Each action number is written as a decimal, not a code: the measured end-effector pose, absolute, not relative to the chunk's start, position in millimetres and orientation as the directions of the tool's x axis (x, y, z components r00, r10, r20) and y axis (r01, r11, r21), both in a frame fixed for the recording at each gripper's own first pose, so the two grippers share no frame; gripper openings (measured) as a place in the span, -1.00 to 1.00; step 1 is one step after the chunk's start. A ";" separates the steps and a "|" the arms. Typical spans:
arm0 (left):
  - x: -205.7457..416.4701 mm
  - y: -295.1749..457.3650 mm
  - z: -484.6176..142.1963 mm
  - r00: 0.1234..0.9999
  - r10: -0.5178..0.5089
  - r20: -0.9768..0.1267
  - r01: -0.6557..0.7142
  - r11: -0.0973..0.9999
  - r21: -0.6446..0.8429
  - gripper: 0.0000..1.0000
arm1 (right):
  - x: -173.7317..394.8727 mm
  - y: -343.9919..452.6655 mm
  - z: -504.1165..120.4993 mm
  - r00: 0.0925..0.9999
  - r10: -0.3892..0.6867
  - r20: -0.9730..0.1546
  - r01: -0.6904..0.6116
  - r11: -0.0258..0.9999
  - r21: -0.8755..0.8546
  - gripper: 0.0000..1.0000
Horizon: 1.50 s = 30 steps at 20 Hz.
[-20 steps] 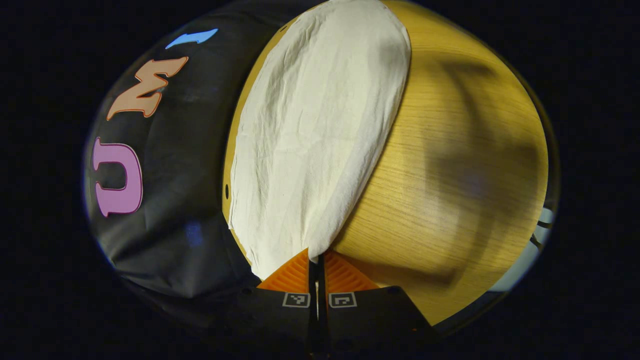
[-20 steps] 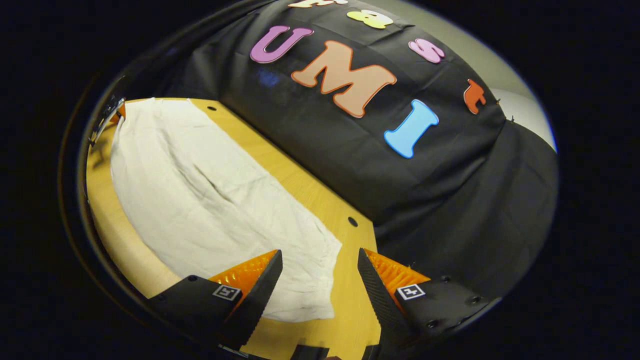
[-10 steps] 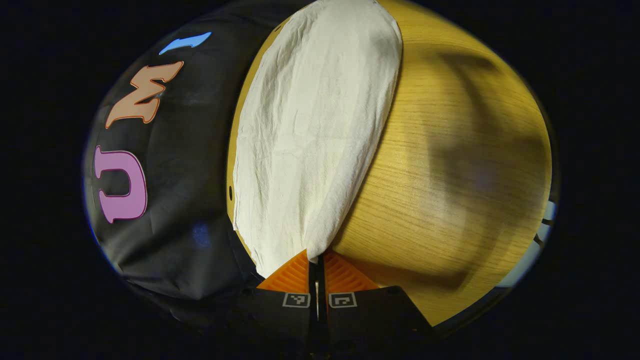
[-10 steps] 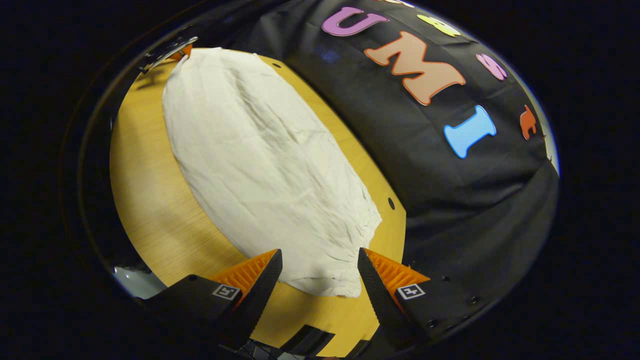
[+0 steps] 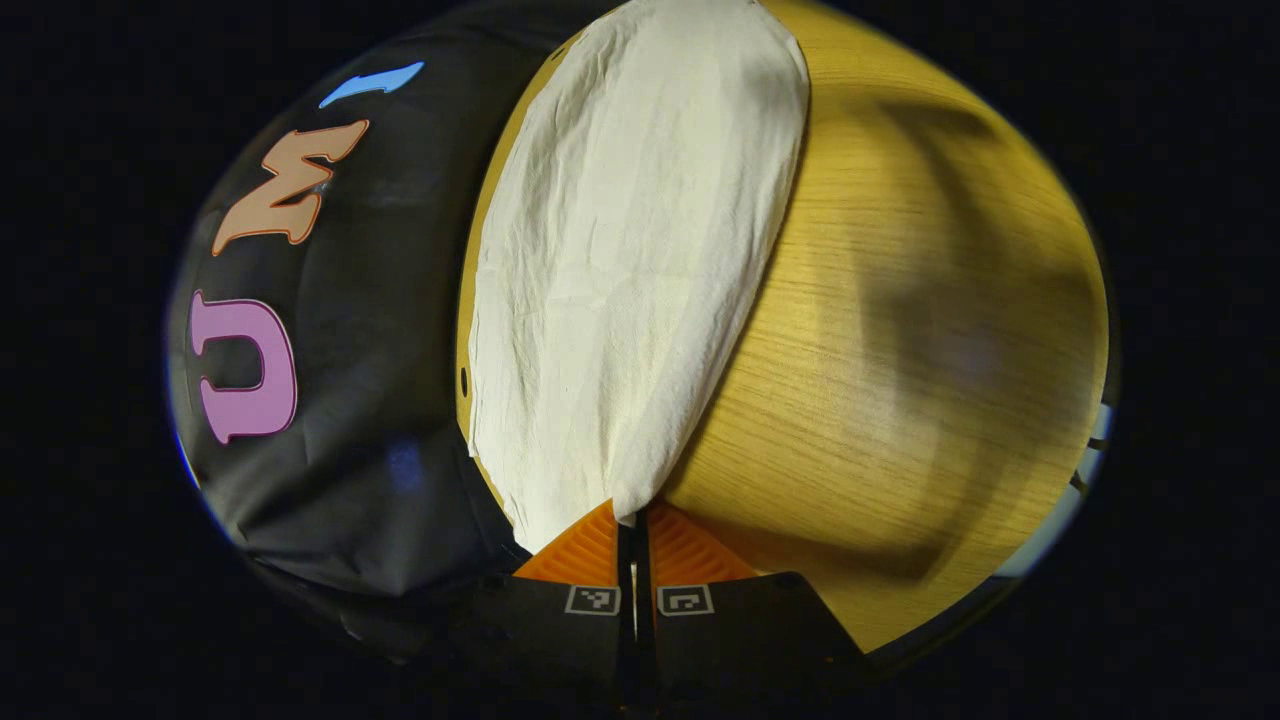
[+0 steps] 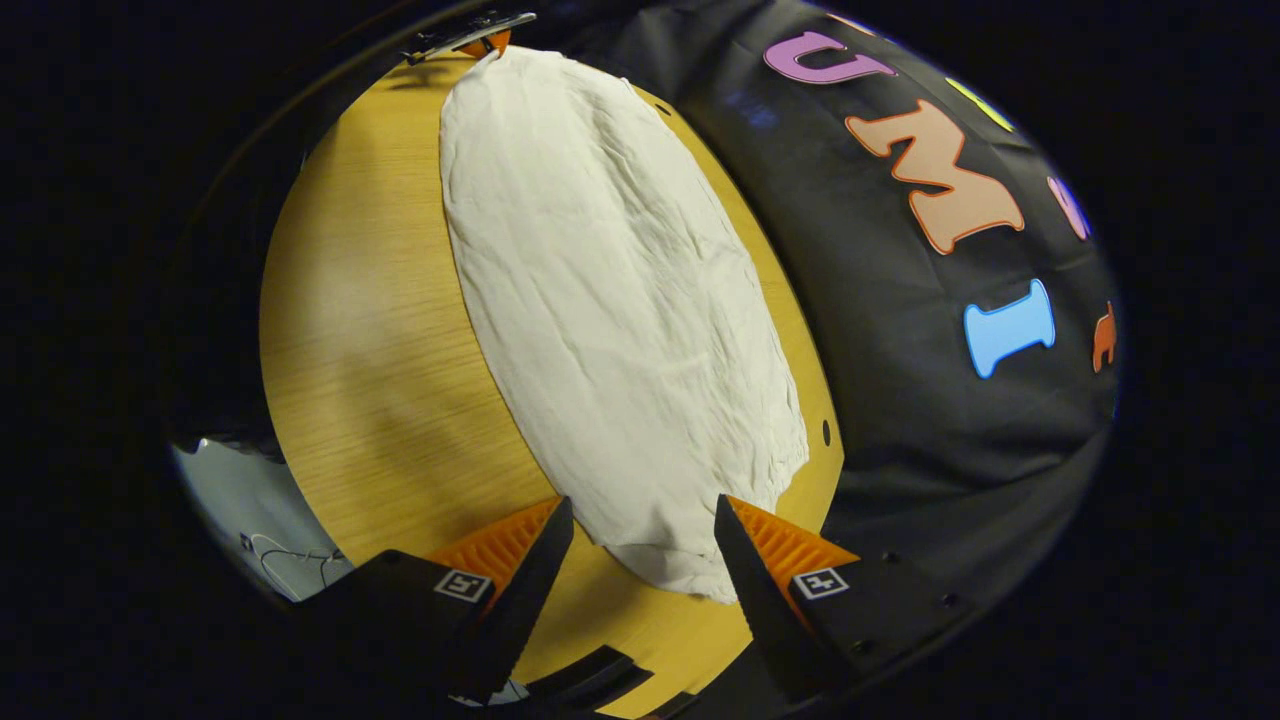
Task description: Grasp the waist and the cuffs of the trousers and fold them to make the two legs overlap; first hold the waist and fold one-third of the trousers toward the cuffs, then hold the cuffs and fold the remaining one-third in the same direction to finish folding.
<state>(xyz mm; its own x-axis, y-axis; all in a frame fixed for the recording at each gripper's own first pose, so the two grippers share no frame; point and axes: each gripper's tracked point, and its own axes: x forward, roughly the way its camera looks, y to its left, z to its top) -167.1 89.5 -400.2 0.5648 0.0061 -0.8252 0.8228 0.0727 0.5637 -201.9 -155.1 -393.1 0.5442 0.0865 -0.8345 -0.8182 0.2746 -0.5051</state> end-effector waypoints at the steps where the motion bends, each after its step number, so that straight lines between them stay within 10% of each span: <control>1: -166.8 89.4 -400.4 0.567 0.006 -0.824 0.821 0.074 0.566 -1.00 | -197.6 -154.7 -397.6 0.538 0.090 -0.838 -0.823 0.269 -0.500 0.82; 7: -168.4 89.6 -400.9 0.570 0.011 -0.822 0.819 0.073 0.569 -1.00 | -183.1 -151.8 -413.8 0.523 0.087 -0.848 -0.823 0.310 -0.476 0.45; 13: -167.6 90.3 -401.5 0.567 0.014 -0.824 0.821 0.072 0.566 -1.00 | -190.0 -148.6 -421.5 0.511 0.082 -0.856 -0.836 0.280 -0.472 -0.76; 30: -59.5 90.7 -279.9 0.789 0.140 -0.598 0.554 0.258 0.791 -1.00 | -71.3 -138.2 -331.5 0.715 0.164 -0.679 -0.665 0.457 -0.590 -0.76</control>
